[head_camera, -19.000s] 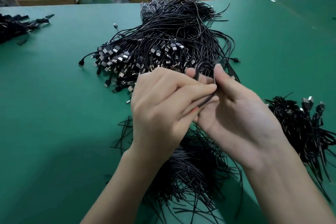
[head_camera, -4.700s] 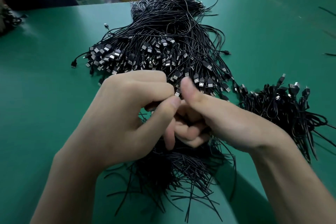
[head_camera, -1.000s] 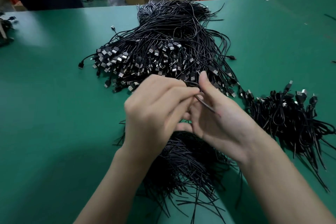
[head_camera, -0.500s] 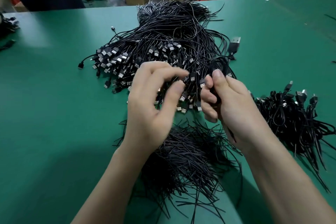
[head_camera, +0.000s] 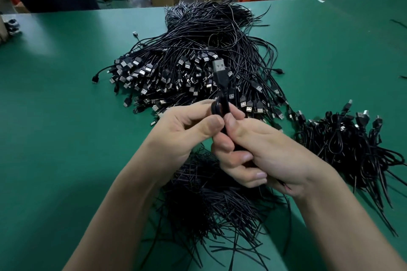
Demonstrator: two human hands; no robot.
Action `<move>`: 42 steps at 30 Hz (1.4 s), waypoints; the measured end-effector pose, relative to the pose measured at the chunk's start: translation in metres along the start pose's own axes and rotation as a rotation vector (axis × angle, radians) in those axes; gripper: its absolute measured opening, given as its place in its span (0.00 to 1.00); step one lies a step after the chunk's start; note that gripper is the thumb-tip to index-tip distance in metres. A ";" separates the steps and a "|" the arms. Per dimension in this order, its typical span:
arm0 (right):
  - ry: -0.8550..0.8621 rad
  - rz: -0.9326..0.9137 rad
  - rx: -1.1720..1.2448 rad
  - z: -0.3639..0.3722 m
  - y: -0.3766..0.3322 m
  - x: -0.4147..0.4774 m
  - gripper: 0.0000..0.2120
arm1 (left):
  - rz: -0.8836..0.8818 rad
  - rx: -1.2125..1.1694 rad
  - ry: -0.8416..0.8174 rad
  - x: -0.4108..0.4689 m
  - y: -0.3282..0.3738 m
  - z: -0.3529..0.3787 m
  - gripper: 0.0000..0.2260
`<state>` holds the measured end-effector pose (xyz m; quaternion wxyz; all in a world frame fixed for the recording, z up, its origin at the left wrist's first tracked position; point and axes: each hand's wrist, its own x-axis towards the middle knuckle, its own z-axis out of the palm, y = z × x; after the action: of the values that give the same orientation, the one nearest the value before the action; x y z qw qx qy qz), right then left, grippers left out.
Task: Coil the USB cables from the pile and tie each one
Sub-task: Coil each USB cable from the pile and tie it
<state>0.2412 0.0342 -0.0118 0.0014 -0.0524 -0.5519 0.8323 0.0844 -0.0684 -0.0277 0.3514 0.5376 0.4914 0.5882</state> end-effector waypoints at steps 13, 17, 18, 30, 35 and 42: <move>0.085 -0.067 0.034 -0.005 0.001 0.001 0.15 | 0.019 0.004 0.263 0.004 -0.002 0.012 0.17; 0.181 -0.116 -0.402 -0.001 0.000 0.001 0.16 | 0.018 0.000 0.225 0.000 -0.005 0.010 0.12; 0.189 -0.112 -0.467 -0.001 0.000 0.000 0.16 | 0.024 0.016 0.212 -0.001 -0.004 0.010 0.11; 0.649 -0.263 -0.723 -0.017 -0.006 0.001 0.15 | -0.527 1.169 -0.324 -0.004 0.029 -0.007 0.03; 0.724 -0.321 -0.740 -0.016 -0.007 0.001 0.15 | -0.543 1.268 -0.345 -0.002 0.028 -0.001 0.06; 0.736 -0.326 -0.701 -0.016 -0.010 -0.001 0.16 | -0.505 1.307 -0.368 -0.004 0.020 0.009 0.06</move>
<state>0.2430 0.0531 -0.0090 0.3065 -0.2519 -0.7608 0.5137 0.0960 -0.0763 -0.0100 0.1605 0.5982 0.7847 -0.0251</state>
